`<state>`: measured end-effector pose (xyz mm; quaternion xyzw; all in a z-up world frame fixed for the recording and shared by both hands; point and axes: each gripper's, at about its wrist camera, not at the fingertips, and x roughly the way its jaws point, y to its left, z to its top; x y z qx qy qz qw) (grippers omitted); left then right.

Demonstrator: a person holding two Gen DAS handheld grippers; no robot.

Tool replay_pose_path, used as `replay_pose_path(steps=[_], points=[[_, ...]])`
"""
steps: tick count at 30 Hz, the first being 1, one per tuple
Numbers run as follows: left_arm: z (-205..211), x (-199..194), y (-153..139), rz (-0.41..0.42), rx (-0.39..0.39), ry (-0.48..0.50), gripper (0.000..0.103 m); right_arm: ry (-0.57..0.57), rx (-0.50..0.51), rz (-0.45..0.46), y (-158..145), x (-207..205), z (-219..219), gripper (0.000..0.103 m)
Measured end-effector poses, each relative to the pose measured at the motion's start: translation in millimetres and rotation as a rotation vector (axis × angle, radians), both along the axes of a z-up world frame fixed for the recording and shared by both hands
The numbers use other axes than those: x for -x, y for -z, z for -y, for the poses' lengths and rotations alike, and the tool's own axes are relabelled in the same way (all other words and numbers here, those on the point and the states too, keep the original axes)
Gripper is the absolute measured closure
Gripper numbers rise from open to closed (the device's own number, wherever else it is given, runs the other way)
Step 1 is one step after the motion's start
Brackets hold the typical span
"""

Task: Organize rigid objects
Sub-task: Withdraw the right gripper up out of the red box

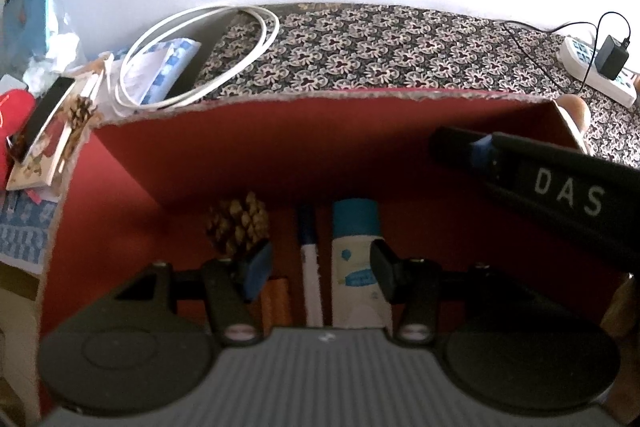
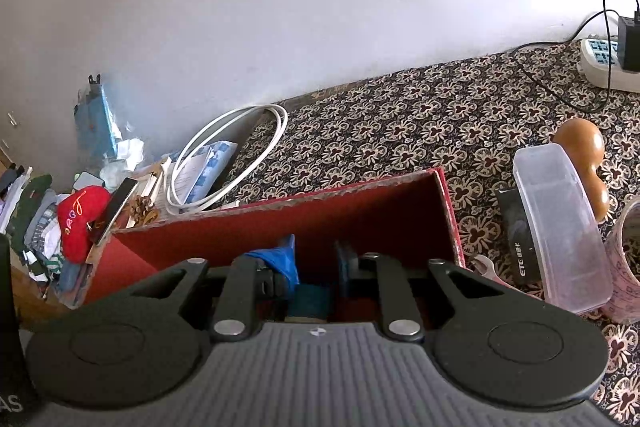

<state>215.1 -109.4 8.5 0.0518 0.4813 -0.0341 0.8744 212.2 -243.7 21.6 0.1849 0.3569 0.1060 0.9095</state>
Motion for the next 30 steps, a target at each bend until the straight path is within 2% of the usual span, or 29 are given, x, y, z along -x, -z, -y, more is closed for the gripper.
replay_pose_path(steps=[10, 15, 19, 21, 25, 30], points=[[0.9, 5.1, -2.9, 0.039, -0.017, -0.001, 0.052, 0.000, 0.056, -0.004, -2.4, -0.7, -5.4, 0.103], [7.1, 14.5, -8.2, 0.088, -0.073, 0.019, 0.051, 0.002, 0.076, -0.020, -5.1, 1.1, -4.8, 0.102], [1.2, 25.5, -20.2, 0.097, -0.053, 0.029, 0.050, 0.008, 0.095, -0.022, -11.5, 12.0, -3.1, 0.095], [0.4, 34.3, -29.4, 0.123, -0.081, 0.032, 0.049, 0.016, 0.101, -0.012, -16.6, 18.4, -1.3, 0.095], [-5.1, 55.6, -47.9, 0.159, -0.082, 0.044, 0.046, 0.028, 0.081, 0.016, -30.4, 37.0, 5.8, 0.095], [-11.1, 83.6, -59.8, 0.191, -0.099, 0.046, 0.045, 0.045, 0.127, 0.006, -42.7, 58.4, 1.5, 0.095]])
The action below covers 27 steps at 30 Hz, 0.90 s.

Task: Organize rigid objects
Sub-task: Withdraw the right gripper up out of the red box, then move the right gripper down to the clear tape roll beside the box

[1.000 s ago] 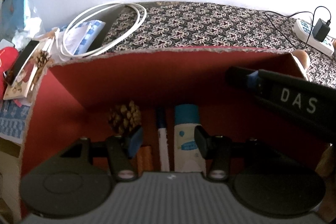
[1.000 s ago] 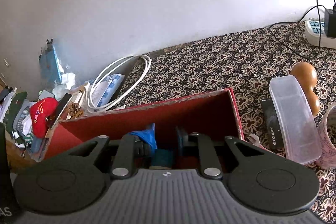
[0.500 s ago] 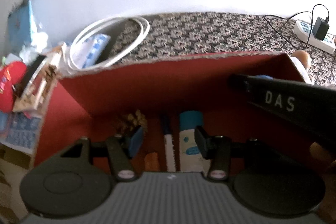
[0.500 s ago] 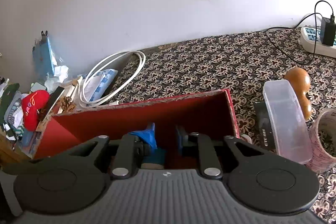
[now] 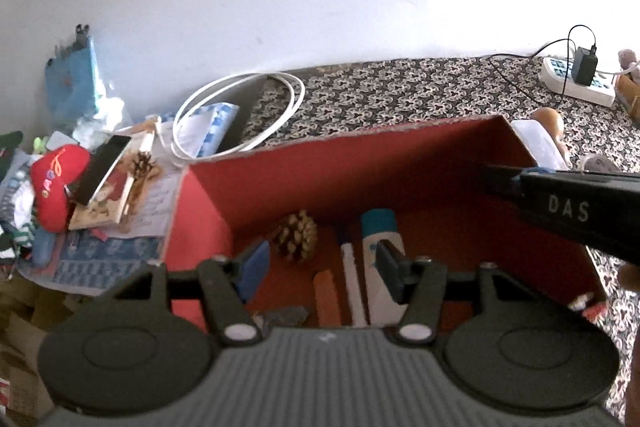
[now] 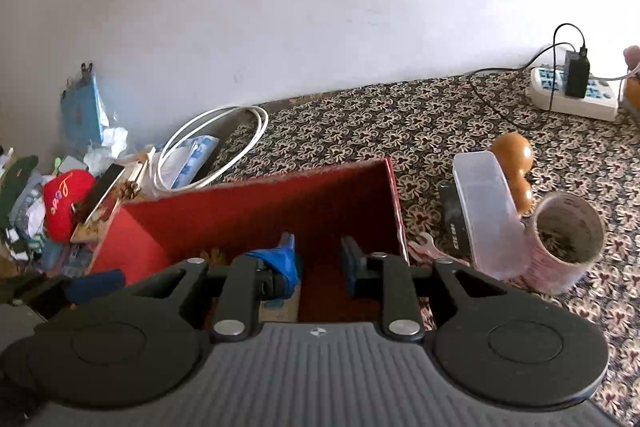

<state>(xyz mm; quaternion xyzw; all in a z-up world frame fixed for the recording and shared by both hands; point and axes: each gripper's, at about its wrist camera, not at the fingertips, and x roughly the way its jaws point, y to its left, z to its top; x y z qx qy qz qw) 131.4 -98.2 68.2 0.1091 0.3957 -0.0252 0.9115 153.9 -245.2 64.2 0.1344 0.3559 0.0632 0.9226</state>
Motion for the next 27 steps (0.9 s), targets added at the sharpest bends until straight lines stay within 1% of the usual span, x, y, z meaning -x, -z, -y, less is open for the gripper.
replay_pose_path(steps=[5, 9, 13, 17, 21, 25, 27], points=[[-9.3, 20.8, -7.5, 0.013, 0.007, 0.003, 0.043, 0.011, -0.022, 0.012, -4.6, 23.8, -3.4, 0.095], [-12.3, 34.5, -9.5, 0.012, -0.003, 0.012, 0.042, 0.011, 0.000, 0.046, -10.7, 43.9, -11.2, 0.095], [-18.1, 45.7, -10.7, -0.004, 0.018, 0.019, 0.042, 0.012, 0.017, 0.065, -15.5, 57.8, -17.6, 0.095], [-22.1, 59.2, -12.0, -0.011, 0.017, 0.030, 0.041, 0.013, 0.009, 0.066, -17.2, 71.3, -20.6, 0.095], [-28.1, 71.9, -14.6, -0.015, 0.023, 0.039, 0.041, 0.008, -0.019, 0.063, -16.7, 86.7, -23.3, 0.095], [-36.2, 82.2, -16.8, -0.021, 0.043, 0.042, 0.040, 0.005, -0.010, 0.067, -16.7, 100.8, -26.9, 0.095], [-38.2, 88.1, -15.8, -0.023, 0.040, 0.043, 0.040, 0.005, -0.002, 0.070, -15.9, 108.1, -27.0, 0.095]])
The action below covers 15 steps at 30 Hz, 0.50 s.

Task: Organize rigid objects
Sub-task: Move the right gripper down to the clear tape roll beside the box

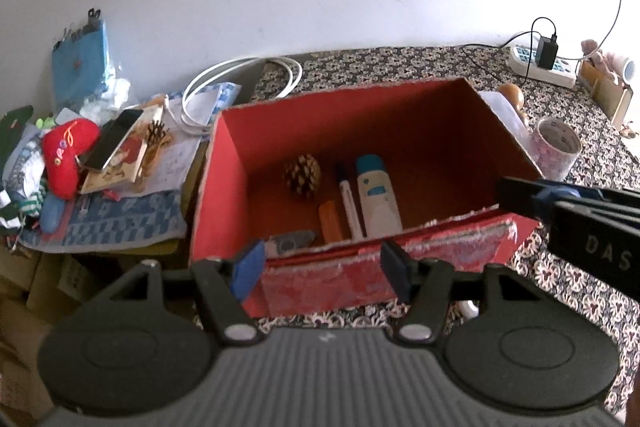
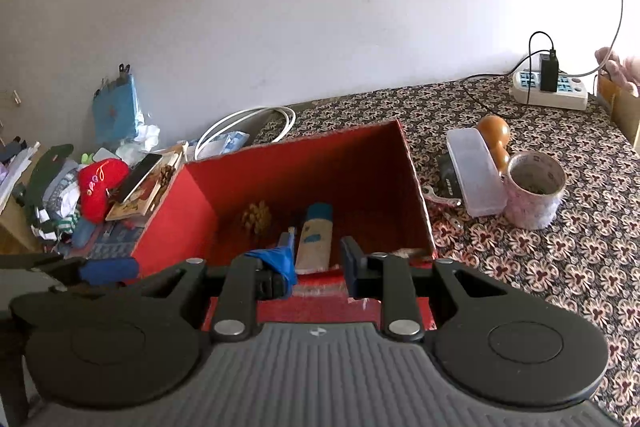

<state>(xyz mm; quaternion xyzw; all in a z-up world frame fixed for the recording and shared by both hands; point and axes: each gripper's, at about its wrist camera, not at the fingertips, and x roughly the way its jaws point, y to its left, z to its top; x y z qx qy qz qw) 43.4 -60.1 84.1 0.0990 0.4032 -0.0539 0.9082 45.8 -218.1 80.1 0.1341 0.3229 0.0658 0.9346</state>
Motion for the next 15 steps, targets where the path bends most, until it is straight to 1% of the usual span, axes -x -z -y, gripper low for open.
replay_pose_path(steps=[2, 6, 11, 15], points=[[-1.2, 5.5, 1.3, -0.002, -0.002, 0.011, 0.040, 0.002, 0.005, -0.004, 1.8, 6.4, 1.1, 0.095], [-0.7, 13.6, 7.2, -0.011, -0.011, 0.030, 0.040, 0.007, -0.021, -0.024, 9.8, 16.4, 5.1, 0.095], [1.2, 18.0, 20.5, -0.047, -0.007, 0.052, 0.039, 0.009, -0.037, -0.051, 22.0, 24.9, 7.1, 0.095], [5.3, 15.0, 35.4, -0.093, -0.008, 0.063, 0.039, 0.021, -0.043, -0.086, 34.4, 28.9, 10.1, 0.095]])
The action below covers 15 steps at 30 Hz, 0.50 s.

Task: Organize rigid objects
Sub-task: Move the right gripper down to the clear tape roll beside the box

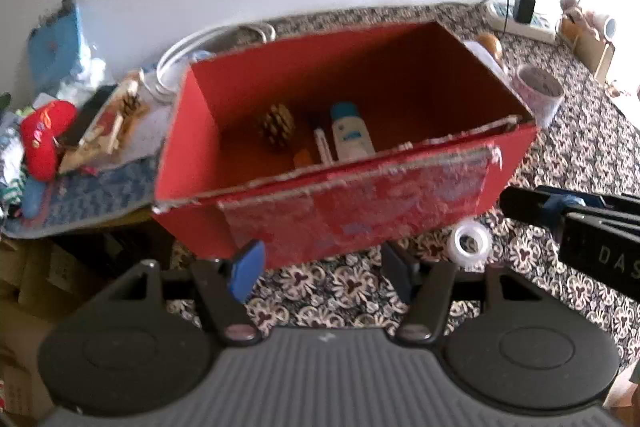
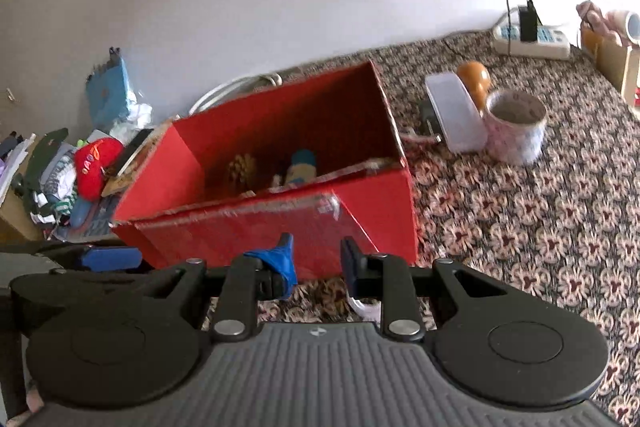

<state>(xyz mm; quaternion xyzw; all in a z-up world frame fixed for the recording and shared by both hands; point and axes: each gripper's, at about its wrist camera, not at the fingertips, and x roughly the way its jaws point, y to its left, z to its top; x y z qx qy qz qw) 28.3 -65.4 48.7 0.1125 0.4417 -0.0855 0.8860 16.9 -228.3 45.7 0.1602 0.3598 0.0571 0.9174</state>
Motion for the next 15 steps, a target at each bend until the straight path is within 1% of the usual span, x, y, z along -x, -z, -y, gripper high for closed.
replay_pose_path(steps=[4, 7, 11, 15], points=[[3.5, 0.6, 15.2, -0.028, 0.018, 0.025, 0.039, 0.007, -0.010, -0.024, 11.8, 1.9, 3.8, 0.095], [5.8, 0.6, 28.4, -0.047, 0.063, 0.057, 0.039, 0.008, -0.011, -0.043, 23.0, 2.1, 9.7, 0.095], [11.3, 2.6, 48.2, -0.052, 0.103, 0.113, 0.039, 0.028, -0.015, -0.090, 39.6, -2.1, 21.6, 0.095], [24.9, 4.0, 66.6, -0.066, 0.145, 0.197, 0.038, 0.033, -0.028, -0.140, 56.7, -9.6, 33.5, 0.095]])
